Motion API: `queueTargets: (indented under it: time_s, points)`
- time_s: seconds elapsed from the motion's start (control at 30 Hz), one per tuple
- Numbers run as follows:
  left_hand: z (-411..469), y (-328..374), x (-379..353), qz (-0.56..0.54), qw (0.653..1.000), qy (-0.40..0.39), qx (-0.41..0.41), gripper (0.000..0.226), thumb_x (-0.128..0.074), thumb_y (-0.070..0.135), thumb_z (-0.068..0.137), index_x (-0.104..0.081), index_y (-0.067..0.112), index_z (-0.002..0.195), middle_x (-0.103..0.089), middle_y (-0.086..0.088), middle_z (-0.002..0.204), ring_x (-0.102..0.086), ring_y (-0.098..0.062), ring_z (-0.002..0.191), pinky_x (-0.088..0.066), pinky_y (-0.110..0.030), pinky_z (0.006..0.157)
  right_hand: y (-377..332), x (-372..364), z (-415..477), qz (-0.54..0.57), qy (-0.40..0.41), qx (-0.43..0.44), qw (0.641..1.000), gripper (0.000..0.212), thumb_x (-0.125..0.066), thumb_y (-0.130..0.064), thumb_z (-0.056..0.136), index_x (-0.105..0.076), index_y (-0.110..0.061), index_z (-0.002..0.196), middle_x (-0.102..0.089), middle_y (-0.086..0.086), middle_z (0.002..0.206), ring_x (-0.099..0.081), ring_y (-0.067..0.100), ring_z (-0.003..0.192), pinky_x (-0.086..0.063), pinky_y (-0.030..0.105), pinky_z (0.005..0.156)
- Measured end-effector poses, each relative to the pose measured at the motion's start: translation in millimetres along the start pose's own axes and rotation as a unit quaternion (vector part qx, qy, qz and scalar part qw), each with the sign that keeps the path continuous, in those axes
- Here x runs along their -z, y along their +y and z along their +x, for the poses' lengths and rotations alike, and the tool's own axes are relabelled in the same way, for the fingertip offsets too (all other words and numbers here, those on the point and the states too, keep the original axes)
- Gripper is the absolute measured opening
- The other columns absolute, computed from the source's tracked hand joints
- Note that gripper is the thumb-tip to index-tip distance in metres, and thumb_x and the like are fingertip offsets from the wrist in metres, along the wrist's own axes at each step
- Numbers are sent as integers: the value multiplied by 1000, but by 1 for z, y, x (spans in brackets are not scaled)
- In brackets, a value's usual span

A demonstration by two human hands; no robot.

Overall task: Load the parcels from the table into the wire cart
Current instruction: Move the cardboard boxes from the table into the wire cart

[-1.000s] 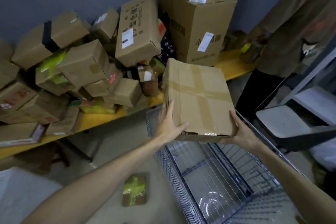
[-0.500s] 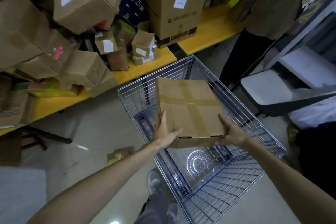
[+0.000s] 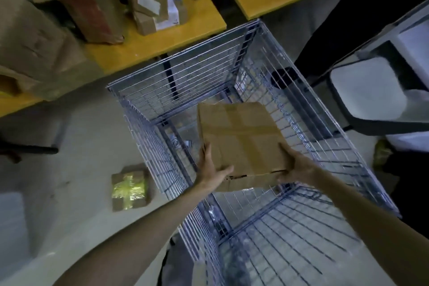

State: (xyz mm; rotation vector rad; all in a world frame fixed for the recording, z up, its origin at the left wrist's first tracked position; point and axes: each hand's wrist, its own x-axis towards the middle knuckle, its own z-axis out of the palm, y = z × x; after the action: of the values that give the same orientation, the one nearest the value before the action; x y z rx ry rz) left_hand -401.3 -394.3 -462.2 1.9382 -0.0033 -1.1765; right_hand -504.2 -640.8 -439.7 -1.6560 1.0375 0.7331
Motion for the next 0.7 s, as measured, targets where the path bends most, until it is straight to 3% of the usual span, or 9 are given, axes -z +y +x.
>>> queueTargets:
  time_s: [0.07,0.17,0.3,0.37,0.43,0.5,0.6,0.63,0.7]
  points:
    - [38,-18,-14,-22,1000,17,8,111,-77,34,82,5,33,157,10,4,165,-4,-24,152,-13,-46,119,15,7,48,-19,-6,21,1000,117,-89,-13,66,-15,-28,155,-30,-2,143,-41,22,127,-42,42,108]
    - [96,-49,-34,-59,997,45,20,110,-77,28,83,4,38,156,5,7,166,-7,-23,152,-15,-49,119,34,9,118,-5,-18,57,998,91,-84,-30,75,-33,-20,150,-45,7,142,-49,29,124,-51,51,98]
    - [162,-87,-58,-63,996,51,34,109,-77,29,84,5,44,155,2,9,166,-12,-24,151,-17,-53,118,55,-4,207,-4,35,121,992,52,-63,-40,93,-45,-17,136,-55,8,132,-62,22,111,-57,36,86]
    - [194,-104,-67,-66,996,59,34,110,-78,31,83,6,44,155,3,9,166,-12,-25,151,-17,-53,118,66,-1,246,-14,3,86,996,89,-89,-29,69,-39,-27,144,-44,2,140,-49,23,124,-46,37,103]
    - [228,-116,-72,-71,994,70,32,112,-78,31,82,7,42,155,0,8,166,-13,-26,151,-18,-52,119,67,1,283,-128,26,71,989,120,-94,-8,56,-26,-29,153,-34,-1,138,-37,20,127,-35,33,109]
    - [260,-123,-74,-78,994,77,18,113,-79,32,81,7,43,155,-9,5,165,-19,-26,149,-20,-50,119,62,0,309,-132,42,110,984,118,-90,-3,60,-23,-23,155,-36,3,140,-40,16,131,-37,28,109]
    - [306,-133,-82,-103,992,79,-3,115,-83,30,79,2,39,155,-32,0,157,-38,-21,138,-32,-35,112,43,0,343,53,68,136,987,69,-60,-30,89,-32,-6,148,-48,-10,102,-61,-14,73,-50,6,66]
    - [318,-136,-87,-103,991,81,-12,114,-84,31,78,0,37,155,-38,0,153,-42,-18,133,-33,-29,109,41,7,356,77,83,120,986,65,-59,-35,92,-35,-8,146,-46,-11,99,-60,-18,72,-52,8,64]
    - [337,-140,-101,-81,994,72,-20,118,-85,45,67,-2,44,152,-44,2,149,-47,-21,132,-36,-33,112,41,20,376,76,84,113,987,82,-80,-49,74,-38,-24,139,-48,-5,113,-58,0,114,-56,29,88]
